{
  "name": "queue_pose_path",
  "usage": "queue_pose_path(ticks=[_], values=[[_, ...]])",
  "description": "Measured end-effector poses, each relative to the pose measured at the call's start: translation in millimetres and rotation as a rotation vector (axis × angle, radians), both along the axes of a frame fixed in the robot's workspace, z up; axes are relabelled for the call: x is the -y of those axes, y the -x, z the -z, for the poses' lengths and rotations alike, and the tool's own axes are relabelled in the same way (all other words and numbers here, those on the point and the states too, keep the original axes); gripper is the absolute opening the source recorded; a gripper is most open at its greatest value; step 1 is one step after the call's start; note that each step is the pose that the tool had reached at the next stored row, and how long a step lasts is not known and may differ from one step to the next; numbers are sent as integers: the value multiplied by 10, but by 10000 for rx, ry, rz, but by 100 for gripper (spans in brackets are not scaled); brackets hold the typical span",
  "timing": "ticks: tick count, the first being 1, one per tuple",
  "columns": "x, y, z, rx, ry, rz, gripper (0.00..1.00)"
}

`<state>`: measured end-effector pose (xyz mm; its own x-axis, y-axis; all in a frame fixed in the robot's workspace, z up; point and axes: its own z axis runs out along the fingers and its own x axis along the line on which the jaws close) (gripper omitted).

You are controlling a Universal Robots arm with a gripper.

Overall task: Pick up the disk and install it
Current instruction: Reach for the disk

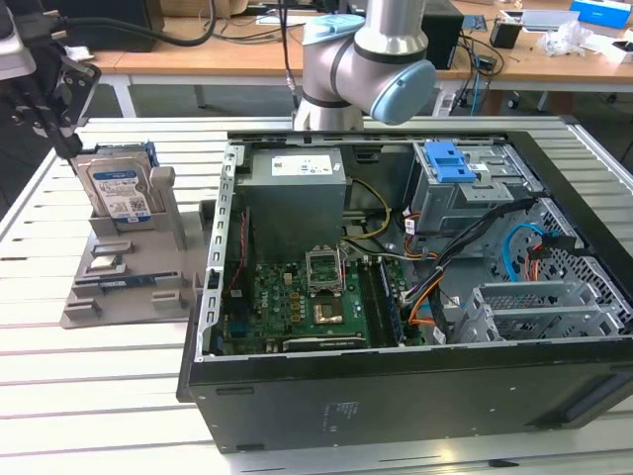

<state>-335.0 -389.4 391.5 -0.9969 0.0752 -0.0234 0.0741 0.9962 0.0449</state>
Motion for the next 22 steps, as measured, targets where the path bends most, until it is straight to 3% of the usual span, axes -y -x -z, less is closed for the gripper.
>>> queue_pose_path(ticks=[6,13,22], values=[[-17,69,3,0,0,0,11],[-153,160,16,-1,7,1,11],[-282,187,58,-1,9,1,11]])
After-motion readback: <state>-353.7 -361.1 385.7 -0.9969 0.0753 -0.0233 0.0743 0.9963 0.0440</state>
